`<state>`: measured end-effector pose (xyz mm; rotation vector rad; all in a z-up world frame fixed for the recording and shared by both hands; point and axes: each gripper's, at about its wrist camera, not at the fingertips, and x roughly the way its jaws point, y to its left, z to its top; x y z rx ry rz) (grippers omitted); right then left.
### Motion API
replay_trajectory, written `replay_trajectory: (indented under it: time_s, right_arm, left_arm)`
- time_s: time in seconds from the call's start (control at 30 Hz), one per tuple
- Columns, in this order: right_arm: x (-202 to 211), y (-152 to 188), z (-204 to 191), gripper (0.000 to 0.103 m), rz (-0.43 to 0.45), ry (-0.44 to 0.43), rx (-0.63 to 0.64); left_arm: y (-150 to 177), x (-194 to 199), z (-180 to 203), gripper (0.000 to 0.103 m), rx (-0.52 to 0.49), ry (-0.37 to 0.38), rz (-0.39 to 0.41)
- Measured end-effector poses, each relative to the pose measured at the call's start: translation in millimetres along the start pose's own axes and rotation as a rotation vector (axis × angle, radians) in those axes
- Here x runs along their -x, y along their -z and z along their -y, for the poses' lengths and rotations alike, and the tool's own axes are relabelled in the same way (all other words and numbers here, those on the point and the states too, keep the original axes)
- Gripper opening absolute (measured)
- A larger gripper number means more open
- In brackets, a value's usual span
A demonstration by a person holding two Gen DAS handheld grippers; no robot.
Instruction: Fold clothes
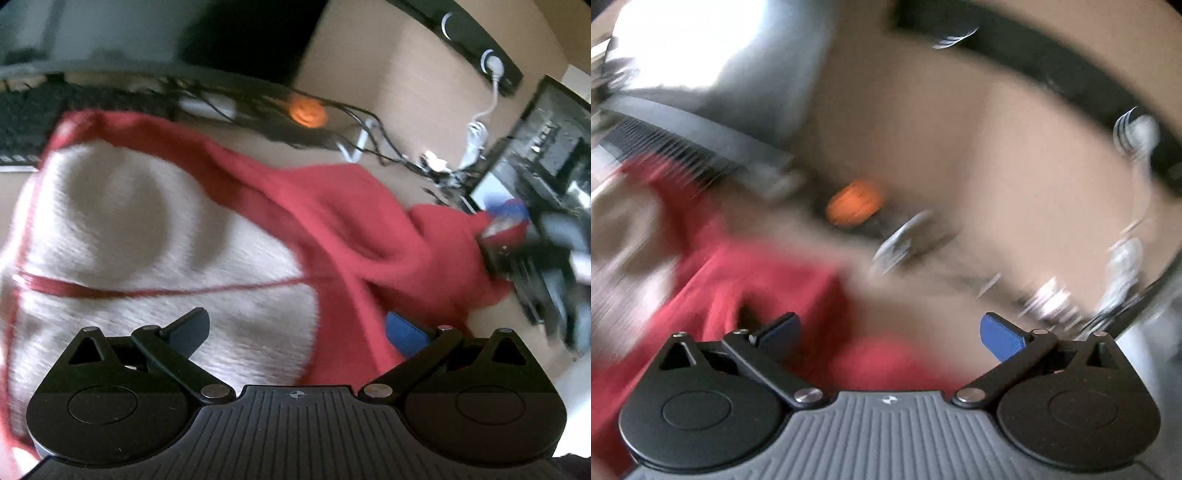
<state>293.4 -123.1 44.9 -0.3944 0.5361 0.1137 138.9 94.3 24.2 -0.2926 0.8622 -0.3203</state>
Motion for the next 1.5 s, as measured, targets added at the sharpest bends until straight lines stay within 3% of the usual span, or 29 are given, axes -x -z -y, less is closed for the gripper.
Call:
replay_trajectory:
  time_s: [0.07, 0.13, 0.2, 0.23, 0.33, 0.43, 0.57, 0.73, 0.8, 0.87, 0.93, 1.03, 1.1, 1.2, 1.37, 1.5]
  right_arm:
    - [-15.7, -33.1, 7.9, 0.103, 0.112, 0.113, -0.073]
    - [-20.5, -67.1, 16.7, 0.103, 0.268, 0.172, -0.179]
    - [-22.7, -92.1, 19.0, 0.103, 0.368, 0.191, -0.229]
    - [-24.5, -102.3, 20.0, 0.103, 0.383, 0.161, -0.232]
    - [-28.0, -105.4, 21.9, 0.103, 0.336, 0.007, -0.197]
    - [-25.5, -78.6, 25.0, 0.103, 0.257, -0.098, -0.163]
    - [-24.8, -30.8, 41.6, 0.103, 0.118, -0.114, -0.182]
    - [-13.4, 19.3, 70.6, 0.103, -0.032, -0.110, -0.263]
    - [-0.8, 36.1, 73.9, 0.103, -0.073, -0.117, -0.257]
    - [11.5, 48.9, 73.2, 0.103, -0.099, -0.124, -0.235]
    - [14.9, 56.6, 72.3, 0.103, -0.119, -0.132, -0.219]
    - [26.4, 63.9, 66.0, 0.103, -0.124, -0.146, -0.238]
    - [23.1, 62.9, 58.2, 0.103, -0.131, -0.172, -0.234]
    - [12.8, 60.8, 43.9, 0.103, -0.148, -0.214, -0.219]
    - [-4.3, 55.1, 20.7, 0.103, -0.182, -0.358, -0.260]
    - [7.1, 55.5, 22.9, 0.103, -0.184, -0.294, -0.249]
  left_arm:
    - [3.3, -6.2, 3.8, 0.103, 0.009, 0.013, -0.022]
    - [5.1, -12.1, 5.6, 0.103, 0.014, -0.003, -0.044]
    - [6.9, -18.0, 7.3, 0.103, 0.019, -0.019, -0.067]
    - [6.8, -20.1, 8.5, 0.103, 0.015, -0.024, -0.075]
    - [5.2, -24.4, 14.1, 0.103, -0.020, -0.033, -0.092]
    - [3.0, -27.2, 29.9, 0.103, -0.183, -0.017, -0.108]
    - [1.3, -30.1, 53.5, 0.103, -0.477, 0.011, -0.132]
    - [1.2, -53.0, 78.6, 0.103, -0.665, 0.027, -0.152]
    - [1.6, -70.3, 90.2, 0.103, -0.725, -0.013, -0.131]
    - [-5.0, -86.3, 98.0, 0.103, -0.765, -0.101, -0.078]
    - [-31.5, -95.3, 95.7, 0.103, -0.715, -0.217, 0.027]
    - [-95.8, -85.3, 72.8, 0.103, -0.410, -0.410, 0.220]
    - [-123.4, -67.9, 61.6, 0.103, -0.288, -0.434, 0.304]
    - [-117.0, -65.8, 50.9, 0.103, -0.217, -0.359, 0.251]
    - [-97.1, -67.6, 33.8, 0.103, -0.112, -0.217, 0.127]
    - [-78.2, -73.2, 23.2, 0.103, -0.036, -0.090, 0.018]
